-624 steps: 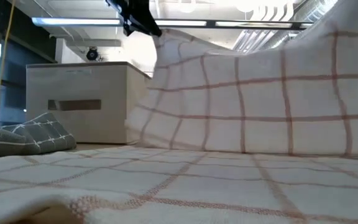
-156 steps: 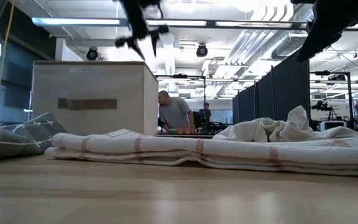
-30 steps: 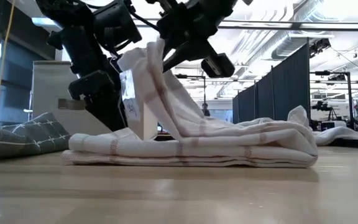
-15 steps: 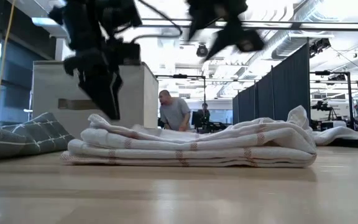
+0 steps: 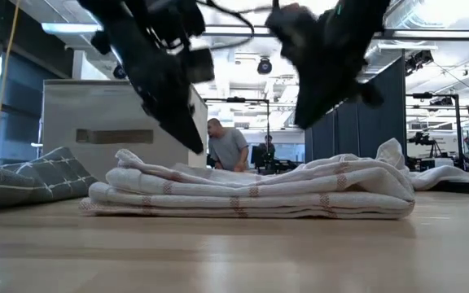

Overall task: Fold towel
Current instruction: Fold the bottom white towel

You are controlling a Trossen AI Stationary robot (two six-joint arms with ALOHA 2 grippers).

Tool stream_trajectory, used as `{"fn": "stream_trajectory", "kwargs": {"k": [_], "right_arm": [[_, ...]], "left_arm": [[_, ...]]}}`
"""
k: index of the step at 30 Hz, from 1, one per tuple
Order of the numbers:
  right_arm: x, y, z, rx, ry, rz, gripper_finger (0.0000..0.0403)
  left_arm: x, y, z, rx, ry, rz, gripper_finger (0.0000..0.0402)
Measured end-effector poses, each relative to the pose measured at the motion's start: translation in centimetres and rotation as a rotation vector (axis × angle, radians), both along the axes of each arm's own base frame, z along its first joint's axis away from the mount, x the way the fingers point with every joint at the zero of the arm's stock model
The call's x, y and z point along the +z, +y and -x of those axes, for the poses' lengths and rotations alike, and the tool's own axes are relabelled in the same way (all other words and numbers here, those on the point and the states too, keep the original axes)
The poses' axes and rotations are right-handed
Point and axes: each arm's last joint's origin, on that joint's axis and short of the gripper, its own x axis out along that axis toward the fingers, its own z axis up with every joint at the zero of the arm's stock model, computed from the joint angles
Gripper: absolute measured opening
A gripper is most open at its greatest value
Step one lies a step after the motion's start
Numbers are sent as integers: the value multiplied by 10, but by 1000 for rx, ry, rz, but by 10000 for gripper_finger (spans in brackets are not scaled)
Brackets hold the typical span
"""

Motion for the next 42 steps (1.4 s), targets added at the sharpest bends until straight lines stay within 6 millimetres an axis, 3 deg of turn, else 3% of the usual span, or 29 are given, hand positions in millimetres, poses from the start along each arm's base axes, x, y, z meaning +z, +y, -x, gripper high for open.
{"fn": "stream_trajectory", "kwargs": {"k": [9,14,18,22,28,31,34,38,42], "right_arm": [[-61,-20,25,-77,-39,-18,1],[-77,-22,38,-87,-23,-33,0],[-71,-19,42,-21,-24,-30,0],[-35,-1,40,104,-131,3,0],[-8,39,49,441,-208,136,0],[-12,57,52,552,-212,170,0],[-24,70,50,610,-210,185,0],[-47,76,47,583,-147,162,0],[-54,78,45,572,-137,123,0]], "left_arm": [[-34,-3,-3,-8,134,-4,37],[-37,-3,-3,-7,144,-3,24],[-21,1,-1,43,134,-3,22],[18,1,1,108,62,-9,22],[43,-29,18,-52,49,-4,22],[42,-53,21,-203,57,28,17],[33,-70,18,-246,57,52,8],[13,-72,10,-250,31,125,1],[-9,-72,11,-241,26,203,0]]}}
